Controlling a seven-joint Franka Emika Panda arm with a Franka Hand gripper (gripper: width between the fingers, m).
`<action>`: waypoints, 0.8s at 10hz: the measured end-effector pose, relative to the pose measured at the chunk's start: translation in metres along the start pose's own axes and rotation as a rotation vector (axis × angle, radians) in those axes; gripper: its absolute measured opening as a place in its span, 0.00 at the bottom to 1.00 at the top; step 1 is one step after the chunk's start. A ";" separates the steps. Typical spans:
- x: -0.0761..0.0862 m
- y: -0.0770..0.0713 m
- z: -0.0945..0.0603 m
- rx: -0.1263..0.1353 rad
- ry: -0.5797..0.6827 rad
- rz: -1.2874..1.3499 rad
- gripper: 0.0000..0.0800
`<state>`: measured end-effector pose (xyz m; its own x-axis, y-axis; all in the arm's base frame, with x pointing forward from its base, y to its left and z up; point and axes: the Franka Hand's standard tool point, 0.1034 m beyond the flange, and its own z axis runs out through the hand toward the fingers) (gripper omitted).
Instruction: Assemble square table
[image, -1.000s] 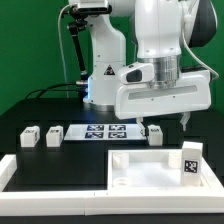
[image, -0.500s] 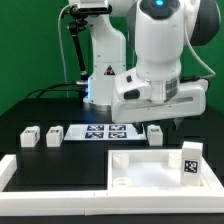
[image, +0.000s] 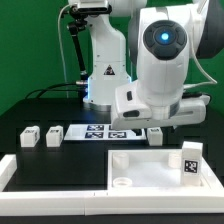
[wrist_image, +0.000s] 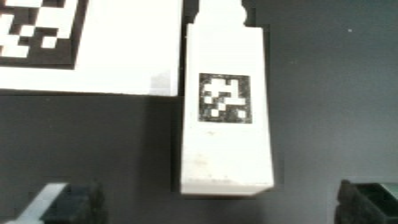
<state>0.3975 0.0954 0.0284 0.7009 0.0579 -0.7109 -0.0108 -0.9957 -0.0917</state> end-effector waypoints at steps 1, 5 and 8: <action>0.002 0.000 0.003 0.003 -0.074 0.038 0.81; 0.008 0.001 0.005 0.002 -0.091 0.049 0.81; 0.006 -0.007 0.024 -0.008 -0.123 0.078 0.81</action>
Offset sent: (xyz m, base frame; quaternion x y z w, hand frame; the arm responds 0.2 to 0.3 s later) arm 0.0000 0.0000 0.0000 0.0000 0.0000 0.0000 1.0000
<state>0.3850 0.1049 0.0082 0.6053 -0.0122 -0.7959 -0.0561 -0.9981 -0.0274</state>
